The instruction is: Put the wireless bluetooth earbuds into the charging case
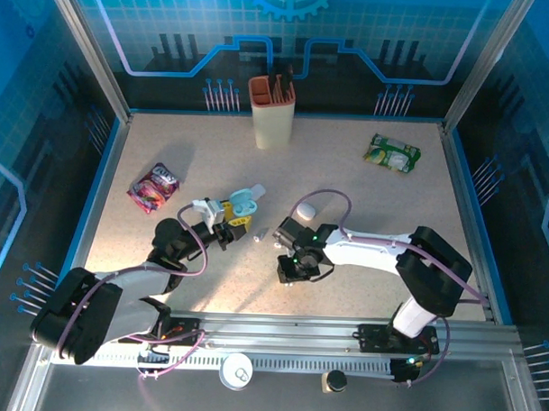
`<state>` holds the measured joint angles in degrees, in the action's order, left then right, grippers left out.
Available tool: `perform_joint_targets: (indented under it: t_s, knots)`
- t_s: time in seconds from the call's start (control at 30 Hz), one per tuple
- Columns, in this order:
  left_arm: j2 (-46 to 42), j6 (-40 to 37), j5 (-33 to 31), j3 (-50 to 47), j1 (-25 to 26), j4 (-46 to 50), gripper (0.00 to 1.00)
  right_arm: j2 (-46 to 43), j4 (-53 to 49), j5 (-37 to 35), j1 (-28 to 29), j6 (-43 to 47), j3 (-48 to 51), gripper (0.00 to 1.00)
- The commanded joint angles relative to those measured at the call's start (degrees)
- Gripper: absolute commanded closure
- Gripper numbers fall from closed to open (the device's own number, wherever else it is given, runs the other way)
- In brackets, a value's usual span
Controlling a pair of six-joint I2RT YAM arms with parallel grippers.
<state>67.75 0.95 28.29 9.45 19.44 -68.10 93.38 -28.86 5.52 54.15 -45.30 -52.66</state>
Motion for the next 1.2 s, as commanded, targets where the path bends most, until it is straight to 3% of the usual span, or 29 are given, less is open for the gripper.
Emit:
perform_joint_targets:
  t_s: [0.0,0.27,0.43,0.7,0.93,1.17]
  knots:
    - [-1.3,-1.7,0.9,-0.1,-0.5,0.2,0.59,-1.9,-4.1,-2.3,-0.6,3.2,-2.3,0.78]
    - [-1.3,-1.9,0.9,0.0,-0.6,0.5,0.59,-5.4,-5.9,-4.1,-7.6,7.9,-2.0,0.78]
    - [-1.1,-1.8,1.1,0.2,-0.6,0.5,0.59,-6.0,-4.9,-2.0,-17.6,13.6,-1.9,0.78]
    - [-1.3,-2.1,1.7,0.4,-0.7,1.2,0.59,2.8,-1.9,2.1,-30.6,20.4,-6.9,0.78]
    - [-1.4,-2.4,1.9,0.3,-0.8,1.7,0.59,11.0,-4.4,1.6,-33.9,25.1,-12.7,0.77]
    - [-0.4,-2.6,2.1,0.9,-0.9,1.1,0.59,11.8,-5.3,-0.7,-33.8,25.6,-14.9,0.74]
